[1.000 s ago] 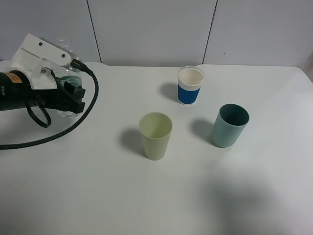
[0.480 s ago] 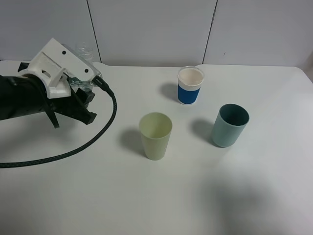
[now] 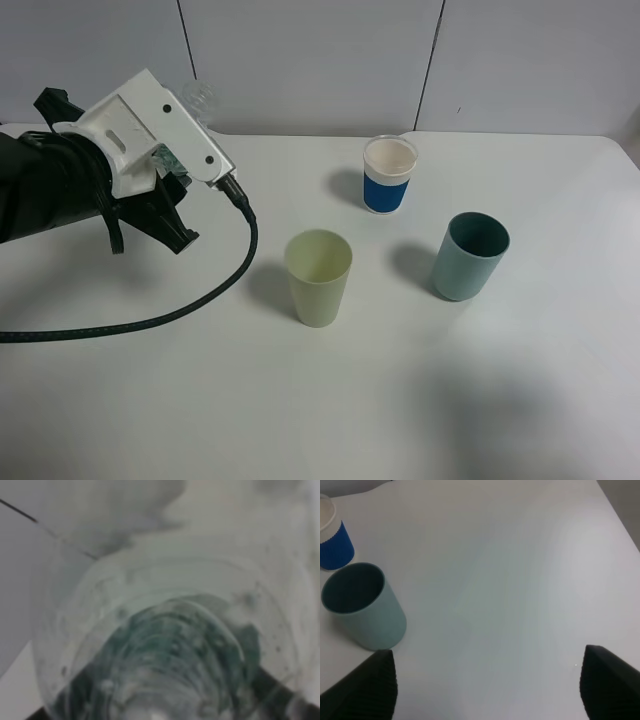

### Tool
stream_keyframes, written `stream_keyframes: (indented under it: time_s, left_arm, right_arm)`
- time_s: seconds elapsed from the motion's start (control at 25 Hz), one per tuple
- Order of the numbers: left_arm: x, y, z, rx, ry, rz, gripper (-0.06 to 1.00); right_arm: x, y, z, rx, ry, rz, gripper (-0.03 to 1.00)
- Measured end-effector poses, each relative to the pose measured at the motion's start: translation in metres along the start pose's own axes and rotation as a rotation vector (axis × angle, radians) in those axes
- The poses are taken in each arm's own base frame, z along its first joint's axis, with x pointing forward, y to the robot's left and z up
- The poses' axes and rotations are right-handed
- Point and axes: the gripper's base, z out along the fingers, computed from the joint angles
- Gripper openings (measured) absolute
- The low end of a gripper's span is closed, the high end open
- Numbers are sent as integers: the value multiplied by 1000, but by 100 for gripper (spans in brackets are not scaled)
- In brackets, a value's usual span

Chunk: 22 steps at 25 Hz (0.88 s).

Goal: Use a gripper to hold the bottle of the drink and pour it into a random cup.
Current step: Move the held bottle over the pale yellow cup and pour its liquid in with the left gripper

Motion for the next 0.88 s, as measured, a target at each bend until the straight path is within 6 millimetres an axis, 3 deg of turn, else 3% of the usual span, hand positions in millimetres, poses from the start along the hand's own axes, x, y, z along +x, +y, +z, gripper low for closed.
stream_keyframes:
  time_s: [0.32,0.56,0.88]
  left_arm:
    - [2,-11,-2,6,50,36,47]
    - [-10,-15,6,10,71,27,47]
    - [-15,-26,9,33,80,158,47]
  right_arm:
    - [0,0,0,0,0,0,74]
    - [0,0,0,0,0,0,74]
    - [0,0,0,0,0,0,74]
